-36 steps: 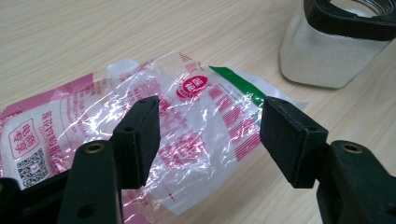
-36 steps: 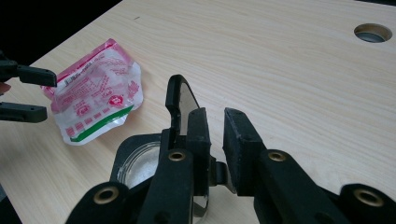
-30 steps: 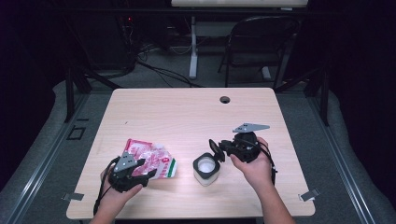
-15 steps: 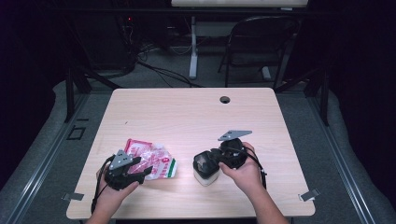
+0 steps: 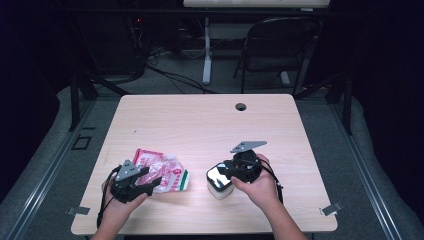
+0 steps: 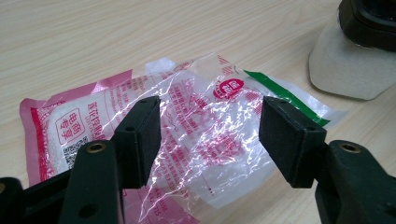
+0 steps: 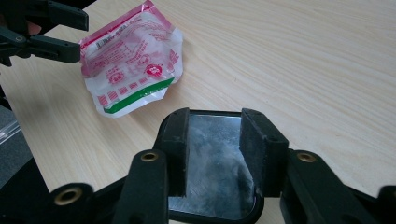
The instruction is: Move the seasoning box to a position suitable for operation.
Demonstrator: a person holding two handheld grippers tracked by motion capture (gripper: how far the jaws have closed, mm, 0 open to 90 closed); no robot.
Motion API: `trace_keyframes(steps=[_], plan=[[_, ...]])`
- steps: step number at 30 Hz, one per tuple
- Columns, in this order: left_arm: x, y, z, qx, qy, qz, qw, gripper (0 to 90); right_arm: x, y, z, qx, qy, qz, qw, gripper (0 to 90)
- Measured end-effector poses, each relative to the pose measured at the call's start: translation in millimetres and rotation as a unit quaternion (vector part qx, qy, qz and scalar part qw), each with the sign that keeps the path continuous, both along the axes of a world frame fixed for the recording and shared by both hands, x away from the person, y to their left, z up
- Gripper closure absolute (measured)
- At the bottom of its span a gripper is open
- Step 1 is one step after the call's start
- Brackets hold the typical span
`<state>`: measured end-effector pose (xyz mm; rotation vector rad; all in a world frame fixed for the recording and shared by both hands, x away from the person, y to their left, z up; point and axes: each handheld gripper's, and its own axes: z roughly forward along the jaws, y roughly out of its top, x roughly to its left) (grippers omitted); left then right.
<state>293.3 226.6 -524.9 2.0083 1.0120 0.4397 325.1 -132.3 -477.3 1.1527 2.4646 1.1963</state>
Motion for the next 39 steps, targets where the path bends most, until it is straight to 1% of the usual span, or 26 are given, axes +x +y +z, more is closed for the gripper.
trace_keyframes(steps=[6, 15, 20, 24, 26, 31, 32, 35, 36, 37, 39], plan=[[0.6, 2.0, 0.2, 0.0, 0.001, 0.001, 1.0, 38.7, -0.4, 1.3, 0.4, 0.0, -0.004, -0.003, 1.0, 55.4], [0.9, 3.4, 0.3, -0.002, 0.0, 0.005, 1.0, 38.7, -2.1, 2.9, 1.7, -0.004, -0.009, 0.001, 1.0, 53.8], [1.2, 5.7, 0.9, -0.002, 0.0, 0.008, 1.0, 38.7, -5.0, 5.9, 5.5, -0.006, -0.016, 0.011, 0.9998, 52.5], [1.7, 6.8, 1.6, -0.004, -0.001, 0.009, 0.9999, 38.7, -8.3, 10.0, 7.9, -0.003, -0.022, 0.019, 0.9996, 52.1], [1.9, 7.6, 2.1, -0.003, -0.002, 0.01, 0.9999, 38.7, -8.7, 10.1, 8.4, -0.001, -0.02, 0.02, 0.9996, 52.0], [2.5, 9.6, 3.0, -0.005, -0.004, 0.014, 0.9999, 38.7, -8.3, 6.3, 9.6, -0.002, -0.02, 0.015, 0.9997, 51.6], [2.6, 10.0, 2.9, -0.007, -0.004, 0.016, 0.9998, 38.7, -8.3, 5.3, 10.0, 0.002, -0.019, 0.012, 0.9997, 51.5], [3.2, 12.0, 3.0, -0.008, -0.004, 0.018, 0.9998, 38.7, -7.4, 0.1, 13.0, 0.003, -0.022, 0.008, 0.9997, 51.3], [3.3, 12.6, 3.1, -0.009, -0.004, 0.019, 0.9998, 38.7, -7.5, -1.6, 14.6, 0.002, -0.019, 0.007, 0.9998, 51.2], [3.3, 13.1, 3.2, -0.008, -0.003, 0.021, 0.9998, 38.7, -7.2, -2.8, 14.8, 0.007, -0.021, 0.004, 0.9997, 51.1], [3.8, 13.8, 3.2, -0.01, -0.004, 0.022, 0.9997, 38.7, -6.7, -6.0, 16.2, 0.005, -0.02, 0.001, 0.9998, 51.0]])
